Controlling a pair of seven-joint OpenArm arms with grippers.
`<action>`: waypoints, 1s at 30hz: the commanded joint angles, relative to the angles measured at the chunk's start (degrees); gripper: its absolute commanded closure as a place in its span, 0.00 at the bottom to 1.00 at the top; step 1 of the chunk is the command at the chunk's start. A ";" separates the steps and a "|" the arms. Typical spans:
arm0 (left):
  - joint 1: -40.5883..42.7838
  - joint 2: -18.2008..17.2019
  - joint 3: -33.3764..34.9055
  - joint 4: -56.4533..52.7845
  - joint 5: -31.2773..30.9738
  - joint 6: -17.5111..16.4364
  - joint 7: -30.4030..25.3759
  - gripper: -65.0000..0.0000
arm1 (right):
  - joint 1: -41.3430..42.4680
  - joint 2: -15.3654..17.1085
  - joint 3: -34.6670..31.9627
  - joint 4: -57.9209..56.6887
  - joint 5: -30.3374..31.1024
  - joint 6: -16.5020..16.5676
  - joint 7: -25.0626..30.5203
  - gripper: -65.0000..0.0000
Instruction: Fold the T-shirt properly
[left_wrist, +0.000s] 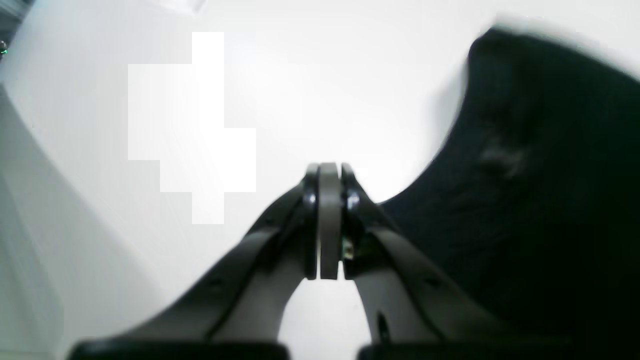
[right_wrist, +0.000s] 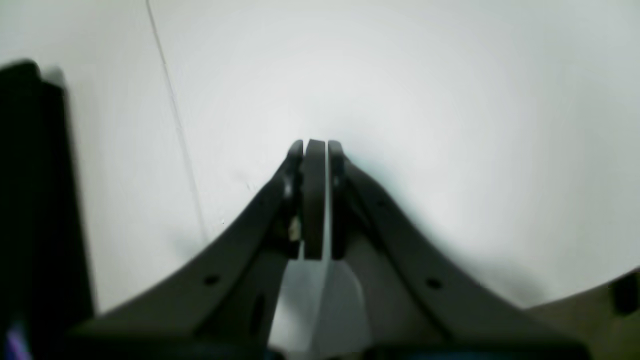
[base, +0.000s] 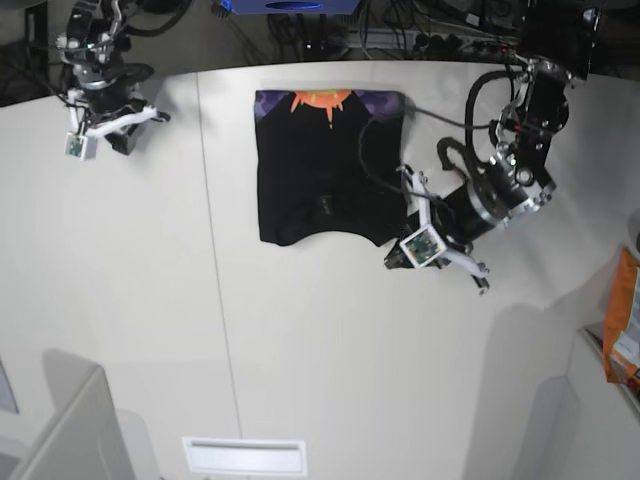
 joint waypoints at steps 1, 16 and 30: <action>2.64 -1.05 -1.98 1.36 -0.43 -0.10 -4.44 1.00 | -0.74 0.30 0.43 1.23 0.04 1.84 2.48 1.00; 35.25 -2.99 -13.85 -0.14 3.09 -0.18 -41.71 1.00 | -15.60 0.65 0.52 5.80 -0.14 10.55 11.00 1.00; 56.09 -2.63 -13.06 -6.38 9.50 0.08 -47.43 1.00 | -34.23 0.74 0.17 5.71 -1.81 10.90 4.59 1.00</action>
